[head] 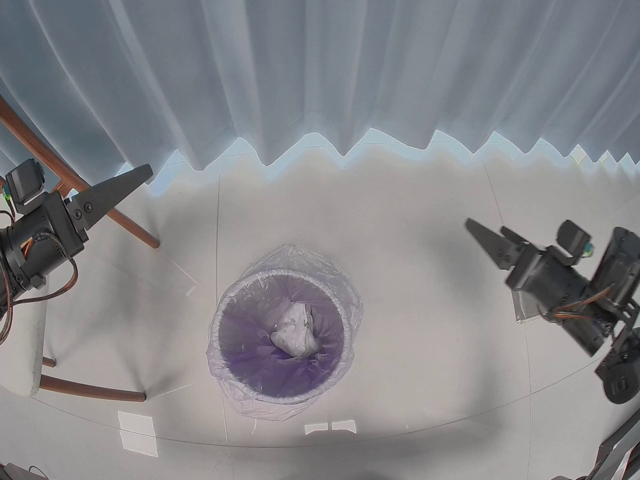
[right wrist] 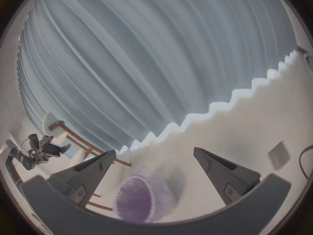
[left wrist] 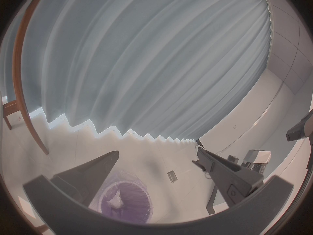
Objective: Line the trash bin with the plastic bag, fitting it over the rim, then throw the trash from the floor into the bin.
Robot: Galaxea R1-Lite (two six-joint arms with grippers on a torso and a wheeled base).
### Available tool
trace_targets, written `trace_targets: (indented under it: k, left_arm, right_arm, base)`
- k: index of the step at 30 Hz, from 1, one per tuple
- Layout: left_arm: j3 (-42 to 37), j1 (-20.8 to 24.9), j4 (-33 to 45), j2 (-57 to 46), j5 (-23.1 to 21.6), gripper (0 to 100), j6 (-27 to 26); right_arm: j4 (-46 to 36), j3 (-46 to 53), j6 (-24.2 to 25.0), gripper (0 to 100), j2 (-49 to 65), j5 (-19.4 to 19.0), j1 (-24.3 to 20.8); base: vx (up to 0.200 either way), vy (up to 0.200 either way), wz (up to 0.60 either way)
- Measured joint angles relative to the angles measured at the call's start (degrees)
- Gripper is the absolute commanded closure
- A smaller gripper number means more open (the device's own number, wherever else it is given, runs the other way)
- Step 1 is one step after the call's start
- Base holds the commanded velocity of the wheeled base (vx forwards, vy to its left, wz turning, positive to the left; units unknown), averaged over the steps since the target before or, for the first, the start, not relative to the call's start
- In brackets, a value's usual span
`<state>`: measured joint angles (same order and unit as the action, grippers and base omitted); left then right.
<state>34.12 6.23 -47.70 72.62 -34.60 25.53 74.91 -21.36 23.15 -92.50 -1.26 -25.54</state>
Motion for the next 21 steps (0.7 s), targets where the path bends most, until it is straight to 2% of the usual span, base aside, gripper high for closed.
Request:
trace_targets:
  k: [3, 8, 15, 21]
  left_arm:
    - [-0.1, 0.1, 0.0, 0.0, 0.0, 0, -0.4]
    - [-0.3, 0.2, 0.0, 0.0, 0.0, 0, -1.1]
    - [-0.6, 0.3, 0.0, -0.2, 0.0, 0, -2.0]
    - [-1.4, 0.9, 0.0, -1.4, 0.1, 0, -2.7]
  right_arm:
    - [-7.3, 2.6, -1.8, 0, 8.0, -0.1, 5.1]
    - [-21.2, 5.2, -2.8, 0, 22.2, -0.2, 10.6]
    - [-41.7, 7.3, -6.1, 0, 42.7, -0.4, 15.3]
    - [-54.9, 11.1, -9.2, 0, 59.6, 0.4, 18.7]
  base:
    - [0.0, 0.0, 0.0]
    - [0.0, 0.0, 0.0]
    - [0.0, 0.0, 0.0]
    - [0.0, 0.0, 0.0]
